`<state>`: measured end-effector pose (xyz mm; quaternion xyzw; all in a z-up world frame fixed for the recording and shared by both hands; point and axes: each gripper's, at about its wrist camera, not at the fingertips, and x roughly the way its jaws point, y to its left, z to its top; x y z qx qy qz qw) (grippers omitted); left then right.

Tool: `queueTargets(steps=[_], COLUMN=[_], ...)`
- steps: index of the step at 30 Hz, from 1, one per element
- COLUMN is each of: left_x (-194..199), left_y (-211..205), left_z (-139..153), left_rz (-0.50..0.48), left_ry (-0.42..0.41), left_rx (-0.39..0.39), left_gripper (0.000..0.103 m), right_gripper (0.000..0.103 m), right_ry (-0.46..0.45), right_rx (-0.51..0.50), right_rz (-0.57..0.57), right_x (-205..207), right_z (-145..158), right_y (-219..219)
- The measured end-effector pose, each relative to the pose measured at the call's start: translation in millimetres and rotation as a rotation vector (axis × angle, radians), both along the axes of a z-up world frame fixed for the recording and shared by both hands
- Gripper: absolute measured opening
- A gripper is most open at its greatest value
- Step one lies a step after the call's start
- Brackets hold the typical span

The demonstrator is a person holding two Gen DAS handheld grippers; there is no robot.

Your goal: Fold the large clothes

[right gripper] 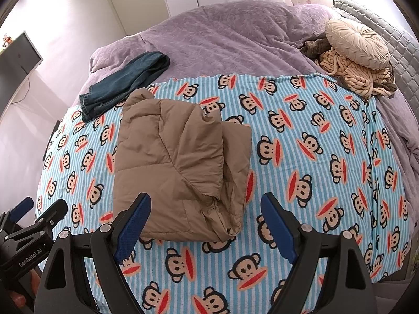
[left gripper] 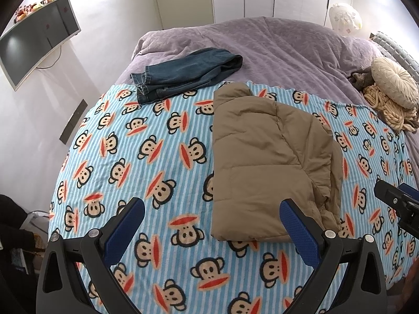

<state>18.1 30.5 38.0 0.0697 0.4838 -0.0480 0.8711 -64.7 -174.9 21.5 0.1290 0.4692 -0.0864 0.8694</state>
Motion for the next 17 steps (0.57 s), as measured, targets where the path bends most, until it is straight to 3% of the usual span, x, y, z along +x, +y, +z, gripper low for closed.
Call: queueTargets(steps=[17], left_x=[-0.8], left_y=[-1.0], left_z=[-0.2], left_rz=[-0.003], left_ry=[0.004], left_rx=[-0.019], left_gripper=[0.103], right_gripper=[0.088], right_ry=[0.003], right_rx=[0.000], right_rz=[-0.006], right_x=[-0.5], right_z=[-1.0], right_y=[0.9])
